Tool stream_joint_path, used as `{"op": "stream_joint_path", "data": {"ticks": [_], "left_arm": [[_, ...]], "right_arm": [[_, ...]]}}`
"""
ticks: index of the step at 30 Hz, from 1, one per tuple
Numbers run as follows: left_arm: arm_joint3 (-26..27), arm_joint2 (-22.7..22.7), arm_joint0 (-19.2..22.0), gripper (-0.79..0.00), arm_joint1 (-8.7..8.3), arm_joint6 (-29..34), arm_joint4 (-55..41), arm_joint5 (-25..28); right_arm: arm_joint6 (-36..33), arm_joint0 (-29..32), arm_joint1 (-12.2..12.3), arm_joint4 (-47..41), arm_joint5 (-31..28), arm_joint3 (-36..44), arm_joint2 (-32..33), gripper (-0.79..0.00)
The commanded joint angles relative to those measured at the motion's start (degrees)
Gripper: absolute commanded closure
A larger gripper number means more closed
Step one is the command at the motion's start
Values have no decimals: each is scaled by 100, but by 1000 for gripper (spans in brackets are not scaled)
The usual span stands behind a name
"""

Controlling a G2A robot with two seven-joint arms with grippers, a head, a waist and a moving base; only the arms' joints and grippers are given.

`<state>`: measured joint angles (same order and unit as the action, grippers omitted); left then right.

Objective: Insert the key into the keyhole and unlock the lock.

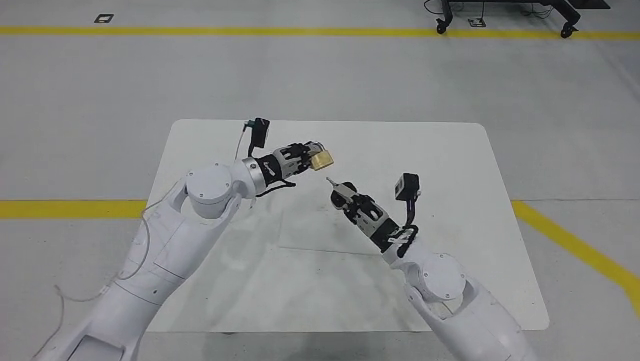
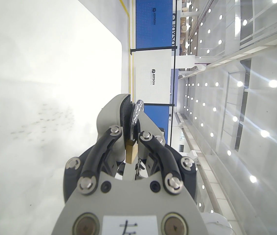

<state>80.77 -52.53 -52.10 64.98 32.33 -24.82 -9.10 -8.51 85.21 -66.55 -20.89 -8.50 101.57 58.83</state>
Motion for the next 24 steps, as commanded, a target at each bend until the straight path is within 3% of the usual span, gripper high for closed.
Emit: {"op": "stream_joint_path", "data": {"ticks": [1, 24], "left_arm": [[-8, -14, 0, 0, 10, 17, 21, -2], [-41, -172, -49, 0, 103, 192, 147, -8]], "right_arm": [[64, -50, -30, -57, 5, -33, -40, 0], [459, -370, -290, -309, -23, -478, -174, 0]]}}
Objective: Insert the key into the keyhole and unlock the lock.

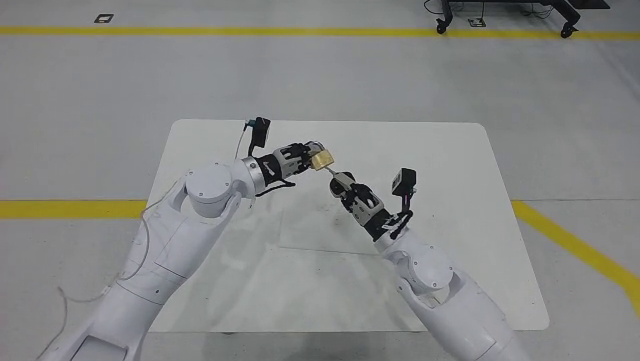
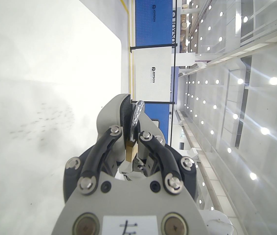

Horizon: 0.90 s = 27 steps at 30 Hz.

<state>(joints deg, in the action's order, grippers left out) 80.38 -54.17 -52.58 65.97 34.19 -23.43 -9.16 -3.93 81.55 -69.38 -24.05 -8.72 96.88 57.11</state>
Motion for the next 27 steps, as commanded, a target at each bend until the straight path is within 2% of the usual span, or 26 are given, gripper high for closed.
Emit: {"op": "stream_joint_path", "data": {"ticks": [1, 6, 10, 17, 27], "left_arm": [[-4, -15, 1, 0, 8, 12, 13, -6], [-12, -42, -4, 0, 27, 34, 39, -15], [-15, -71, -14, 0, 43, 19, 50, -29], [-9, -103, -31, 0, 69, 12, 103, -56], [18, -152, -61, 0, 98, -41, 260, -76]], "right_arm": [[12, -7, -16, 6, 5, -18, 1, 0], [85, -16, -54, 50, -18, -33, 19, 0], [431, 33, -87, 494, -97, 16, -22, 0], [842, -1, -173, 841, 60, 7, -147, 0], [1090, -18, -271, 1097, 181, 25, -204, 0]]}}
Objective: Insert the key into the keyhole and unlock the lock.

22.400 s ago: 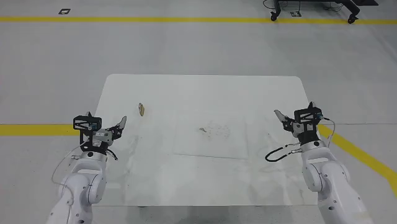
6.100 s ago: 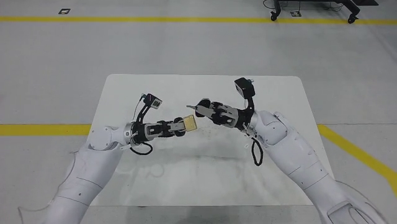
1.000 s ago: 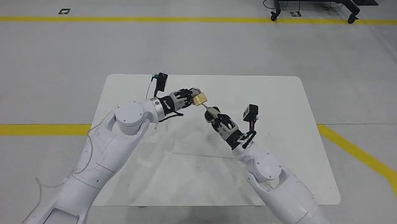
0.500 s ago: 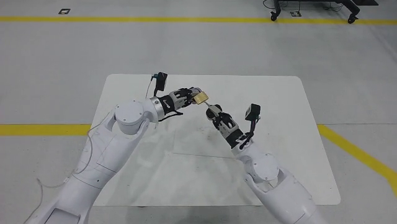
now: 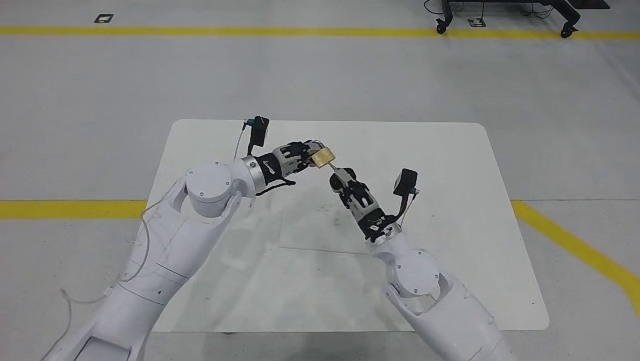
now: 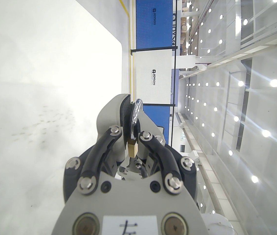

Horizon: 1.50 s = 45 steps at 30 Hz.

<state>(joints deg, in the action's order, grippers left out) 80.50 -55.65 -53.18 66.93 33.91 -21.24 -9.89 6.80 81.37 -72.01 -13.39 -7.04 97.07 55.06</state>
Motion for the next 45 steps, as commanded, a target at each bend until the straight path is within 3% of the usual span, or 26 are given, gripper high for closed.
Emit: {"op": "stream_joint_path", "data": {"ticks": [1, 20, 22, 23, 36, 45], "left_arm": [[11, -8, -7, 0, 4, -18, 61, -8], [47, -95, -78, 0, 53, 125, 165, 31], [45, -108, -84, 0, 58, 140, 166, 43], [39, -116, -90, 0, 61, 141, 152, 40], [-47, -251, -93, 0, 93, 205, 18, 10], [-426, -215, 47, 0, 170, 631, -627, -532]], "right_arm": [[51, 1, -15, 85, 25, 9, 5, 0], [89, -58, -170, 294, 332, 92, -14, 0], [66, -56, -182, 289, 357, 124, 1, -557], [54, -55, -187, 289, 367, 131, 12, -785], [-218, 46, -202, 142, 363, 214, 220, -785], [-161, 93, -197, 87, 320, 275, 330, -785]]}}
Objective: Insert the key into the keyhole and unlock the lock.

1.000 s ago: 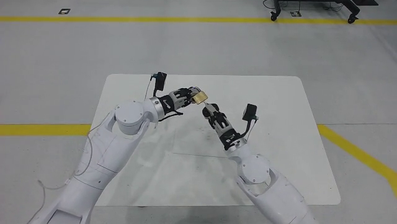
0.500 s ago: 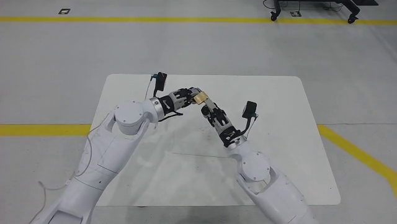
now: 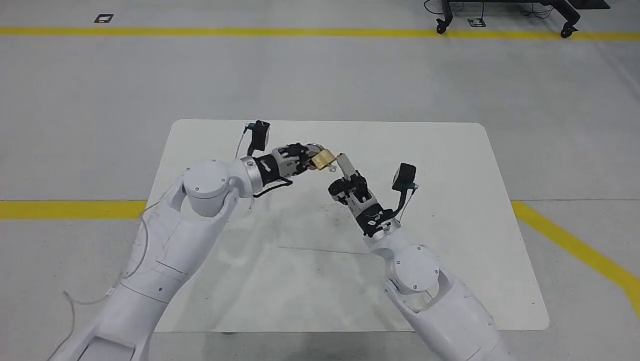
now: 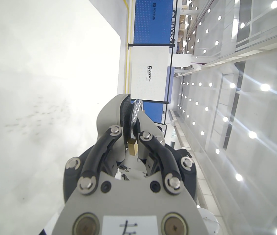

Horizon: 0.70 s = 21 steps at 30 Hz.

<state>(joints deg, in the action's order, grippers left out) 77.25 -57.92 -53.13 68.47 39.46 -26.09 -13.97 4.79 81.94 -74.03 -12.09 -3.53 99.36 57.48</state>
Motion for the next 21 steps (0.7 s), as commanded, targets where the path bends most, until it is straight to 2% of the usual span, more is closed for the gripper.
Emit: {"op": "stream_joint_path", "data": {"ticks": [1, 2, 3, 4, 5, 9, 12, 15, 18, 21], "left_arm": [[-191, 24, 77, 0, 33, 141, -280, -205], [-274, 42, 126, 0, 47, 179, -348, -282], [-357, 63, 177, 0, 63, 191, -401, -356], [-434, 87, 222, 0, 78, 187, -435, -420], [-532, 78, 259, 0, 94, 114, -524, -490], [-699, 93, 347, 0, 156, 93, -833, -544], [-827, 114, 390, 0, 185, 377, -1072, -591], [-1000, 118, 436, 0, 222, 697, -1422, -646], [-1147, 125, 477, 0, 253, 920, -1648, -628], [-1269, 130, 513, 0, 276, 1170, -1848, -669]], "right_arm": [[60, 113, 20, -107, -89, 142, 226, -785], [38, 214, 40, -157, -133, 244, 366, -526], [66, 334, 63, -184, -192, 361, 535, -323], [85, 460, 85, -162, -239, 488, 679, -135], [80, 590, 105, -118, -263, 615, 794, 0], [-25, 987, 150, -39, -396, 1121, 1060, 0], [-681, 1060, 156, -363, -822, 1250, 979, 0], [-1249, 854, 138, -566, -1307, 952, 842, 0], [-1217, 540, 72, -465, -1664, 479, 610, 0], [-863, 229, -5, 122, -1896, -1, 370, 0]]}}
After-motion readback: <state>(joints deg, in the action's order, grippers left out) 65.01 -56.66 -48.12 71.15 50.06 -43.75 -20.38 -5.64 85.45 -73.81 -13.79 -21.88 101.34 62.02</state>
